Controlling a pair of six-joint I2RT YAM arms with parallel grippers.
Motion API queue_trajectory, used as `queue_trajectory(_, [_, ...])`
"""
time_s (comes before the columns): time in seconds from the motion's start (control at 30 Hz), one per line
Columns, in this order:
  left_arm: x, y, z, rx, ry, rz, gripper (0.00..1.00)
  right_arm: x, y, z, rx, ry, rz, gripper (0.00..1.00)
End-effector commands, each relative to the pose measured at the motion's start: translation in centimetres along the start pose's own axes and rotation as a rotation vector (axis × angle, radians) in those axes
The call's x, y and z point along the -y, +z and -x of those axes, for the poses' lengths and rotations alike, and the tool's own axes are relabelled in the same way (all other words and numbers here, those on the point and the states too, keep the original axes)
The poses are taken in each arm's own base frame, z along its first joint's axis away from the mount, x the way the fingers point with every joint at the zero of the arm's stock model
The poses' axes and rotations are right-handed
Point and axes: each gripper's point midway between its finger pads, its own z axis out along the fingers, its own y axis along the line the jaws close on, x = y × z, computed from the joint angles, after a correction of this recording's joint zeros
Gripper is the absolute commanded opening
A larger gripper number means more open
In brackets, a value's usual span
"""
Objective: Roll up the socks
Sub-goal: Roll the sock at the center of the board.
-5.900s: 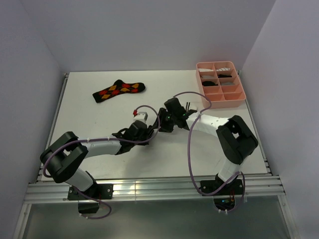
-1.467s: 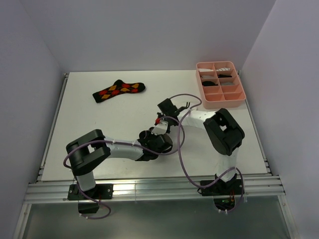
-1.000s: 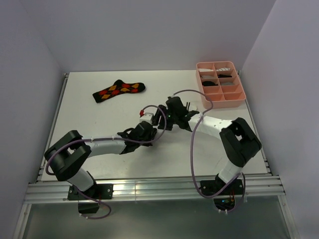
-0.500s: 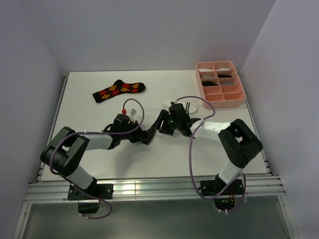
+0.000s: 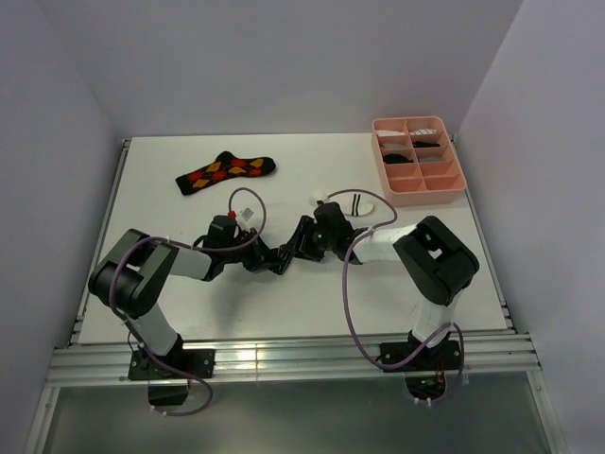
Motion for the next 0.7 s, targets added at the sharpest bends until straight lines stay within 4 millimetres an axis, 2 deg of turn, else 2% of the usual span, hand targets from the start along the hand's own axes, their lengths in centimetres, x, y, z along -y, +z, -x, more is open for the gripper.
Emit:
queue_trajectory(0.0, [-2.4,0.1,-1.8,-0.053,-0.071,0.053,0.01,-0.1,0.8,-0.3,0.002,-0.012,0.024,0.56])
queue_trajectory(0.13, [-2.8,0.1,-1.6,-0.054,-0.088,0.058,0.01,0.3,1.1,-0.8,-0.017,-0.019,0.031,0.42])
queue_trajectory(0.23, [-2.8,0.1,-1.5,-0.05,-0.094,0.059,0.01,0.3,1.2,-0.8,-0.025,-0.028,0.021,0.22])
queue_trajectory(0.27, [-3.0,0.0,-1.6,-0.053,-0.096,0.068,0.01,0.4,1.1,-0.7,-0.025,-0.032,0.01,0.08])
queue_trajectory(0.3, [-2.7,-0.1,-1.3,-0.044,-0.084,0.066,0.01,0.7,0.9,-0.8,-0.038,-0.034,-0.019,0.02])
queue_trajectory(0.33, [-2.7,-0.1,-1.2,-0.041,-0.074,0.069,0.03,0.5,0.8,-0.2,-0.021,-0.053,-0.031,0.0])
queue_trajectory(0.4, [-2.3,-0.4,-0.7,-0.024,-0.059,0.079,0.14,0.5,0.3,0.1,-0.031,-0.069,-0.075,0.0])
queue_trajectory(0.43, [-2.2,-0.6,-0.5,-0.017,-0.038,0.083,0.23,0.6,0.2,0.3,-0.033,-0.073,-0.094,0.0])
queue_trajectory(0.57, [-1.8,-1.4,0.9,0.04,0.049,0.15,0.42,1.0,-0.2,0.8,-0.059,-0.081,-0.194,0.0])
queue_trajectory(0.6, [-1.1,-1.7,2.0,0.087,0.086,0.167,0.44,1.8,-0.4,0.3,-0.089,-0.077,-0.242,0.0])
queue_trajectory(0.67, [-1.3,-2.2,2.3,0.104,0.128,0.226,0.49,1.2,-0.5,0.8,-0.088,-0.091,-0.261,0.0])
